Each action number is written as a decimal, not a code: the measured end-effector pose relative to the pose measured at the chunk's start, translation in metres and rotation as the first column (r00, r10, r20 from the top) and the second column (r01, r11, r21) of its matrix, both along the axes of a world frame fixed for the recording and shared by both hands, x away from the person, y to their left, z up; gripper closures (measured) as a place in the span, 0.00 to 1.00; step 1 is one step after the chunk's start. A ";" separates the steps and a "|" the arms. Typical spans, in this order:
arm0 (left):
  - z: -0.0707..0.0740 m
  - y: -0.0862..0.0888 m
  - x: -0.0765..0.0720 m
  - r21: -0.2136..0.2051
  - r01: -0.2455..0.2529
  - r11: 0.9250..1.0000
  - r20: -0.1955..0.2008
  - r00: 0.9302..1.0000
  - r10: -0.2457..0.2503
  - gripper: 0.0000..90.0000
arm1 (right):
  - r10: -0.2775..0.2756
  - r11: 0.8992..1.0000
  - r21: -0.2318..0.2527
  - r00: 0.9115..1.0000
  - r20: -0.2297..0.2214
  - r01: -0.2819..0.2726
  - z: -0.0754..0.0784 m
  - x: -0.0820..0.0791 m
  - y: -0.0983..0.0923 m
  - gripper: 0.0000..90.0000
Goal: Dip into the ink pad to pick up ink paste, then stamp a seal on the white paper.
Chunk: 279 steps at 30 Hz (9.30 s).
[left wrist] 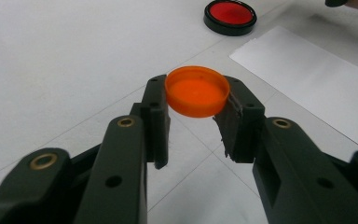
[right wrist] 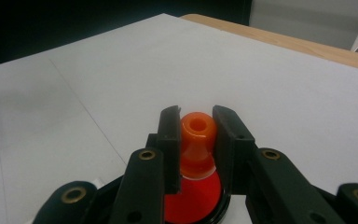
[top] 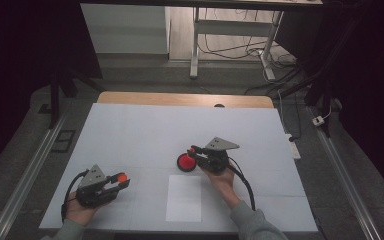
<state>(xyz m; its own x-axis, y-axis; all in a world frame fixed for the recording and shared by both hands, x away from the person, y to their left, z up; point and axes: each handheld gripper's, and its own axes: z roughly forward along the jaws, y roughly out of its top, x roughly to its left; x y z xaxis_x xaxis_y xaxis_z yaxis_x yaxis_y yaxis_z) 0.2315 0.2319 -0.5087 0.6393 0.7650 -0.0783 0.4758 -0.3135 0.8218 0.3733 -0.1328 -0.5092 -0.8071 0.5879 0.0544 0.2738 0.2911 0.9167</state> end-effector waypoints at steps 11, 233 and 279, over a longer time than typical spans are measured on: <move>-0.001 0.000 0.001 0.001 -0.001 1.000 -0.002 1.000 0.001 0.72 | -0.003 0.999 0.052 1.000 -0.015 0.004 0.011 -0.001 -0.007 0.81; -0.004 0.000 0.005 -0.014 -0.001 1.000 -0.018 1.000 0.001 0.72 | 0.262 0.937 -0.215 0.962 -0.081 -0.274 -0.027 -0.088 0.010 0.81; -0.006 0.001 0.007 -0.011 0.002 1.000 -0.020 1.000 -0.002 0.72 | 0.185 0.983 0.009 0.977 -0.104 -0.185 -0.003 -0.075 -0.017 0.80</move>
